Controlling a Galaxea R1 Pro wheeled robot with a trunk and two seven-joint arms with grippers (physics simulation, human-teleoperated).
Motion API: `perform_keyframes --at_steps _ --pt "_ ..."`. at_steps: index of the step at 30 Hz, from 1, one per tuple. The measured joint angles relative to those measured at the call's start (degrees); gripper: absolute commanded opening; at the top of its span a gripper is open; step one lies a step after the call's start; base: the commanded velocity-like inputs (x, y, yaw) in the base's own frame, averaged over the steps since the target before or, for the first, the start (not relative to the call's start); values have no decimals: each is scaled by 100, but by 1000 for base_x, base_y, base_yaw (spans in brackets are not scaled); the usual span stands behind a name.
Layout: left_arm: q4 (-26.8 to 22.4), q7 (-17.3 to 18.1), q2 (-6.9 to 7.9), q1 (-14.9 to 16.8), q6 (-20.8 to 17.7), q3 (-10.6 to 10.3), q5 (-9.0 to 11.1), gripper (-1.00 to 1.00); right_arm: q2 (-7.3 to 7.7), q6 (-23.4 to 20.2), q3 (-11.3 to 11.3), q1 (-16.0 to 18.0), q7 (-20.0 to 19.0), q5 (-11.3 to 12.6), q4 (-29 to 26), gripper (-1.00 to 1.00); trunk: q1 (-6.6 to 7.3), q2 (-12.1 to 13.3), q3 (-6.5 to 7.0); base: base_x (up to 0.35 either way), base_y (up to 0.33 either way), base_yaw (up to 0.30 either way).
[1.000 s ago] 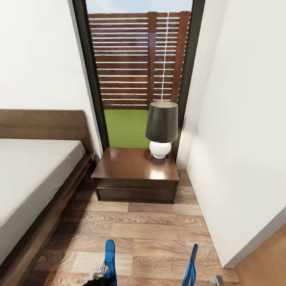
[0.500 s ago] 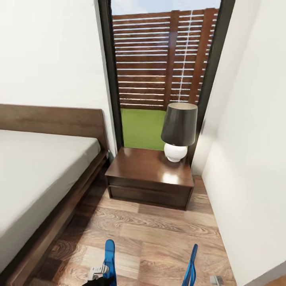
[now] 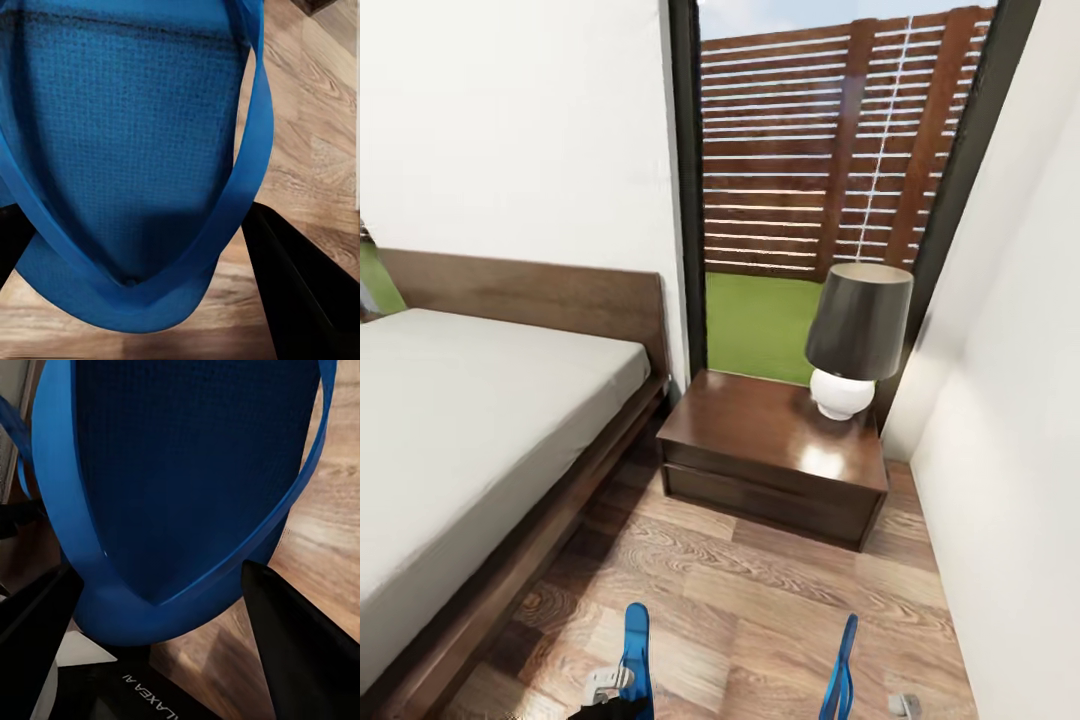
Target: In the bedroom, move the book from the bed onto either nightstand, and place the two sandals side by side next to the bed.
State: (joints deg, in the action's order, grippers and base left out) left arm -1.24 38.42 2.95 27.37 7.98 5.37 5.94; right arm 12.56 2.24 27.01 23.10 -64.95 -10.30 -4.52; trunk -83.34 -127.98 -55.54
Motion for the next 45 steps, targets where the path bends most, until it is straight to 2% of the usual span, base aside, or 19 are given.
perform_keyframes --at_steps 45 --pt "0 0 -6 0 5 -2 0 -100 -13 0 -3 0 0 -2 1 -100 0 0 0 7 -19 275"
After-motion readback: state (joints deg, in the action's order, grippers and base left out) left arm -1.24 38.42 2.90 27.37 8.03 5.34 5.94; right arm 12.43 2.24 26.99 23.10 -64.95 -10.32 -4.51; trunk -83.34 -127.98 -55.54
